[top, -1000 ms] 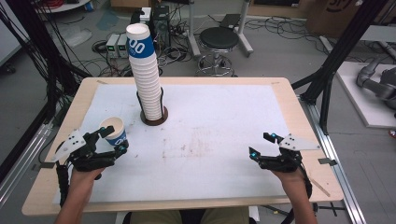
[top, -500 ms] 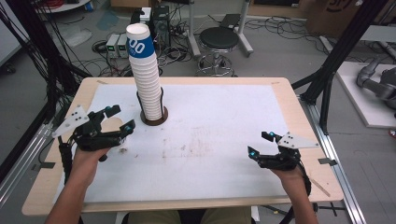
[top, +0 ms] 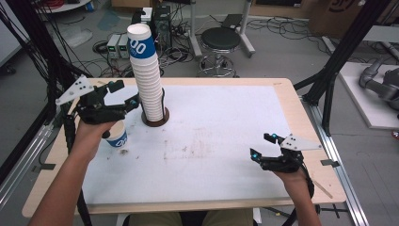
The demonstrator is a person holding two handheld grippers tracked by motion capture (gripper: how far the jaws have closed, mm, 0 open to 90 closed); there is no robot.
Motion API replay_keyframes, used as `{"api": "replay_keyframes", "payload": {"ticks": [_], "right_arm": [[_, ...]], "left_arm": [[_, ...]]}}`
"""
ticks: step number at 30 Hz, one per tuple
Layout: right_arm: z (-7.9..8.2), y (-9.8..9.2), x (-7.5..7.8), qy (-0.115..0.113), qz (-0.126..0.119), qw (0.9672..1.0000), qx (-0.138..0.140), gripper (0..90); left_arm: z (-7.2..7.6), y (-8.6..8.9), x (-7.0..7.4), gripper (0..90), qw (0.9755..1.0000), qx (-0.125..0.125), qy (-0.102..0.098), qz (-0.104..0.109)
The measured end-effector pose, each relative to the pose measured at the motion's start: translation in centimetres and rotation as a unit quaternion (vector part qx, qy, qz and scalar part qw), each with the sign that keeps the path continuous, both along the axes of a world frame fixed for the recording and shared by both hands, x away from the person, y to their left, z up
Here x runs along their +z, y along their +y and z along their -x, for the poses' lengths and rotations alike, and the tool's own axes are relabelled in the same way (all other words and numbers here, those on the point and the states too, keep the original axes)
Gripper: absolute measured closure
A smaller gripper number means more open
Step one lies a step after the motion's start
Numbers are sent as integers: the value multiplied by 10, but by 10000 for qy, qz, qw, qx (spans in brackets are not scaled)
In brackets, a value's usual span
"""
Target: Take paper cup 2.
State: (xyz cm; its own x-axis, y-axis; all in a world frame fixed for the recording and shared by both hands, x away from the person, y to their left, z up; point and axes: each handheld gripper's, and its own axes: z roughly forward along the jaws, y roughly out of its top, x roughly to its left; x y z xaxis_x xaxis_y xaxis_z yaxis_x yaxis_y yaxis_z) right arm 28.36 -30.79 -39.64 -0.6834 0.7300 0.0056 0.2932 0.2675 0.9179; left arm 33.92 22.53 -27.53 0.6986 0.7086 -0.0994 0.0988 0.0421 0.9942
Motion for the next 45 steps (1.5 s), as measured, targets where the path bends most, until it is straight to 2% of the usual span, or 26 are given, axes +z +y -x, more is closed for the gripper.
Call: {"api": "replay_keyframes", "payload": {"ticks": [4,9,13,15,18,25,30,34,37,39,41,42,45], "right_arm": [[0,1,0,-9,-10,10000,13,193],[0,0,-1,2,-9,10000,18,193],[0,-1,-1,-18,-12,10000,20,193],[1,-1,0,3,-26,10000,20,193],[2,-2,0,0,-29,10000,13,193],[3,-1,-1,3,-61,10000,44,193],[3,-2,-1,3,-63,10000,66,193],[3,-3,-1,-4,-78,10000,60,193],[3,-4,-1,14,-104,9999,47,193],[3,-4,-1,13,-101,9999,55,193],[3,-4,-2,8,-92,9999,67,193],[3,-3,-2,17,-102,9999,71,193],[2,-4,-2,19,-115,9999,58,193]], "left_arm": [[-11,0,10,156,9999,103,110,-30],[-21,-2,22,156,9998,126,86,-132],[-31,-2,31,156,9999,129,66,2],[-37,-2,36,156,9998,171,96,-46],[-44,-1,42,156,9997,193,130,29],[-62,-3,55,156,9988,392,232,-151],[-72,-5,61,156,9984,487,231,-142],[-80,-8,64,156,9977,555,294,-239],[-89,-11,68,156,9970,622,327,-324],[-96,-13,71,156,9955,763,389,-399],[-103,-15,75,156,9949,839,415,-390],[-106,-16,76,156,9950,838,435,-329],[-113,-21,78,156,9945,846,469,-409]]}}
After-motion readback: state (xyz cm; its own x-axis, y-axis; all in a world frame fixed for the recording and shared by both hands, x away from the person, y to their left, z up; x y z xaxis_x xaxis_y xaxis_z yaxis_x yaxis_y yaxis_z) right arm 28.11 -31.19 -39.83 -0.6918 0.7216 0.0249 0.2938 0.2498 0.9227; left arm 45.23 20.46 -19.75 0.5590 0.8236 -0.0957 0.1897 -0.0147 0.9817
